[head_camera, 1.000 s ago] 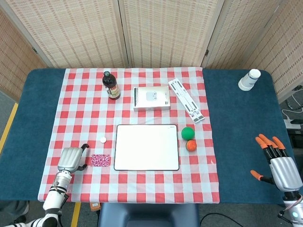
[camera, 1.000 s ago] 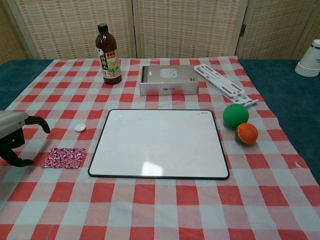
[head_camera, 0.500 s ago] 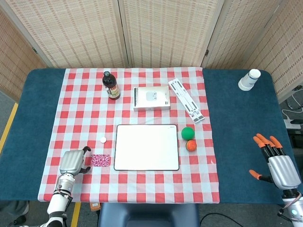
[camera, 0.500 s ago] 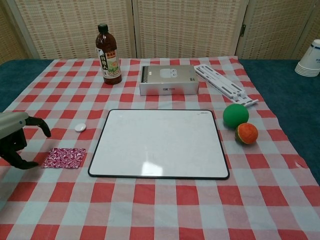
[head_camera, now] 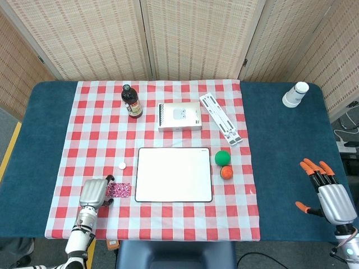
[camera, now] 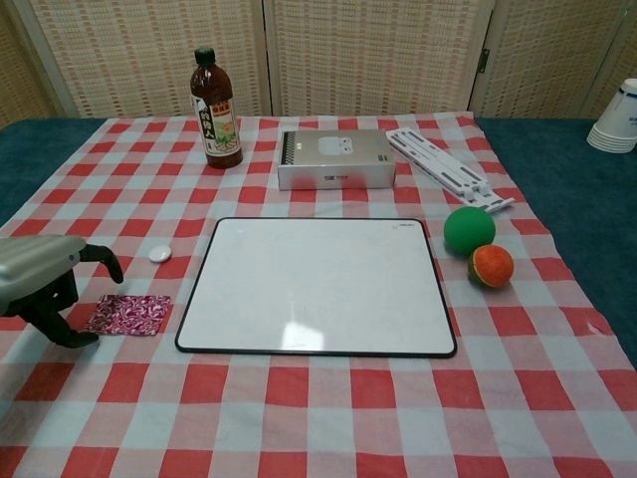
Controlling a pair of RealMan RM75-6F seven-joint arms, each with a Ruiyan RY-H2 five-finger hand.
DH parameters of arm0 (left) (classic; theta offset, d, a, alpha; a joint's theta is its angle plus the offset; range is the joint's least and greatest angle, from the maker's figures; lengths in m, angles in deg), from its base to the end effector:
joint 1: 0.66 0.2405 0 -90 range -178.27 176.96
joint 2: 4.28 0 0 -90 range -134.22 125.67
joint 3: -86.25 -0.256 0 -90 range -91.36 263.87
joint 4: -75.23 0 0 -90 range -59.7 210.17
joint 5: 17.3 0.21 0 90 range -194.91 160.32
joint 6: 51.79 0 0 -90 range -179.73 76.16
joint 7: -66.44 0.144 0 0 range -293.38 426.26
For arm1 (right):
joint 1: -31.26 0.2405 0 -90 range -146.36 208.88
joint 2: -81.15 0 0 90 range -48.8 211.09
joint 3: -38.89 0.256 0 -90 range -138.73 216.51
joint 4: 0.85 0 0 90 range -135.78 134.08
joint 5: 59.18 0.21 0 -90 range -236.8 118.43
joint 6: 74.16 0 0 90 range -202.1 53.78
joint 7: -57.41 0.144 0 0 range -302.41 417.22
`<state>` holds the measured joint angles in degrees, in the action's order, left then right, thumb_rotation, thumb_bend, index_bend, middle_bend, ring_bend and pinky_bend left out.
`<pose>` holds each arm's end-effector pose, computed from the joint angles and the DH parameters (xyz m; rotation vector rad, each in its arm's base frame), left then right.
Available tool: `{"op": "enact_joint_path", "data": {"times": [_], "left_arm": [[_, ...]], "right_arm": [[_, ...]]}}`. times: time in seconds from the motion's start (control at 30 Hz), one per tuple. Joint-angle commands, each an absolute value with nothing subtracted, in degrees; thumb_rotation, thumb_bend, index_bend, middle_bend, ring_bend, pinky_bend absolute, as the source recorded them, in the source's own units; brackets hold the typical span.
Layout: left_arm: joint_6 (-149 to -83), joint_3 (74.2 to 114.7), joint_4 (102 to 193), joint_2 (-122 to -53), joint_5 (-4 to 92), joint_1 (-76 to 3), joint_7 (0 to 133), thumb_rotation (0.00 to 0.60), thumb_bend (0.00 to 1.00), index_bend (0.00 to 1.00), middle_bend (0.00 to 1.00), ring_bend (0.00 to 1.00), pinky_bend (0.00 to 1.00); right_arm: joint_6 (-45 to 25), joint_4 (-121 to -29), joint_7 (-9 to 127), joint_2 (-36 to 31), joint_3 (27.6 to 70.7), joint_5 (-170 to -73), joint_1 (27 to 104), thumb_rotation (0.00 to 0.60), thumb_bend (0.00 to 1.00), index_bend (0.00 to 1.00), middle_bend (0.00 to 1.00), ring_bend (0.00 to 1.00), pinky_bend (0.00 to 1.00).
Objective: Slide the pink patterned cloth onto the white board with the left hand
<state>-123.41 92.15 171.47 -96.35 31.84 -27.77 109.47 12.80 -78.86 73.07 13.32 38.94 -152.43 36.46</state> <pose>-0.2148 0.2559 -0.0224 -1.6127 -1.0835 -0.5592 -0.3380 -0.1751 0.1526 1.4740 -0.9436 1.0180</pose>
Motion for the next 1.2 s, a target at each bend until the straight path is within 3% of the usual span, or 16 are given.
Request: {"op": "enact_joint_path", "data": {"times": [0.03,1.2], "left_arm": [[-123.20,92.04,171.14,-96.45,31.60,-28.03,109.61,0.600,0.20,0.32,0.99,0.99,0.97],[-123.25,91.87,172.10,-95.73,27.87,-30.27,111.25,0.600,0.24,0.41,1.00,0.99,0.97]], "right_arm": [[12.73,-78.87,73.04,13.29,38.95,-152.37,36.49,0.600,0.00,0.00,0.00,0.00,0.00],[12.95,-78.69,73.89,13.44,38.95,-152.23,36.58,0.600,0.00,0.00,0.00,0.00,0.00]]}}
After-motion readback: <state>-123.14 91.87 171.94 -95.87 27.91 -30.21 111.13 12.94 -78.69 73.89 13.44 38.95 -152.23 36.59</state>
